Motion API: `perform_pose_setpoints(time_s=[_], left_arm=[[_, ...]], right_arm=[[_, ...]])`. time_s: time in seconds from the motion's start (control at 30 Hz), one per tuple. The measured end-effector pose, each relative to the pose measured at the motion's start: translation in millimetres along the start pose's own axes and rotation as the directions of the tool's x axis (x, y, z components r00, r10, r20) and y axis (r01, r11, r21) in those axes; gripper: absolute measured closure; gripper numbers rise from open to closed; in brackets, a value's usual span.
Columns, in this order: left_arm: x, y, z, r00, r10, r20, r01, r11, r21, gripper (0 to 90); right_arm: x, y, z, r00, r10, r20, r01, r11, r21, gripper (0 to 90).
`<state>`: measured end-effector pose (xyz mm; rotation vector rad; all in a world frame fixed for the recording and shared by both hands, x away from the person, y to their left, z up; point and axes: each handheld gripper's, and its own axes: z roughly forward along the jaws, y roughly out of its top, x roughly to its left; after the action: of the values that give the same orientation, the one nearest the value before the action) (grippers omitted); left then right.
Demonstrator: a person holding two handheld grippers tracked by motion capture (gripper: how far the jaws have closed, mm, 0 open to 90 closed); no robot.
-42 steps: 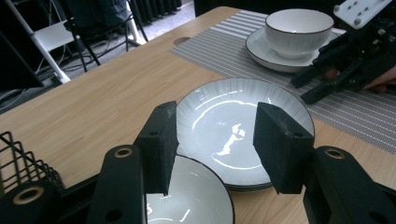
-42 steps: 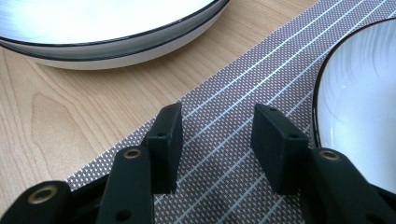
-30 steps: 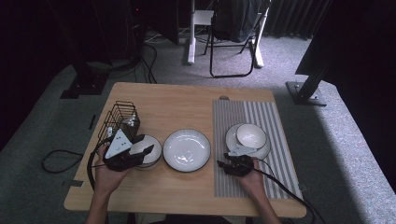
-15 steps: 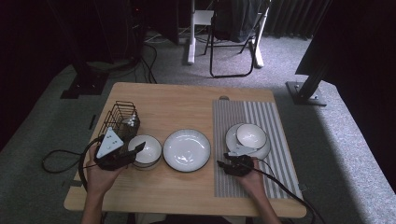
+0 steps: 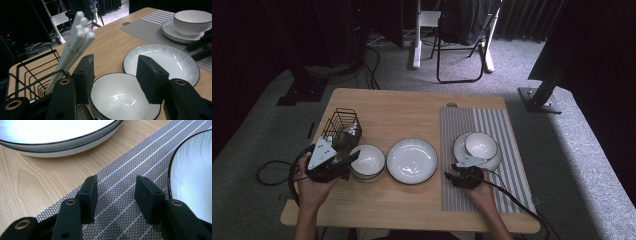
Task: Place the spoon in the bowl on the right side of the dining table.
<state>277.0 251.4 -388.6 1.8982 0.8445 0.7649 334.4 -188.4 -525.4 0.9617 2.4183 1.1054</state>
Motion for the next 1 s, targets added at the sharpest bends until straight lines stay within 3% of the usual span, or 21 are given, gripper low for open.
perform_pose_setpoints(time_s=[0.47, 1.0], left_arm=[[7.2, -7.0, -6.5, 0.9991, -0.008, -0.041, 0.009, 0.9998, 0.02, 49.6], [11.0, -17.7, -9.7, 0.9976, -0.032, -0.061, 0.034, 0.9988, 0.035, 49.9]], right_arm=[[0.3, 0.1, 0.1, 1.0, -0.004, -0.007, 0.004, 1.0, 0.001, 51.1], [0.1, 0.1, 0.2, 1.0, -0.005, -0.007, 0.005, 1.0, 0.001, 51.1]])
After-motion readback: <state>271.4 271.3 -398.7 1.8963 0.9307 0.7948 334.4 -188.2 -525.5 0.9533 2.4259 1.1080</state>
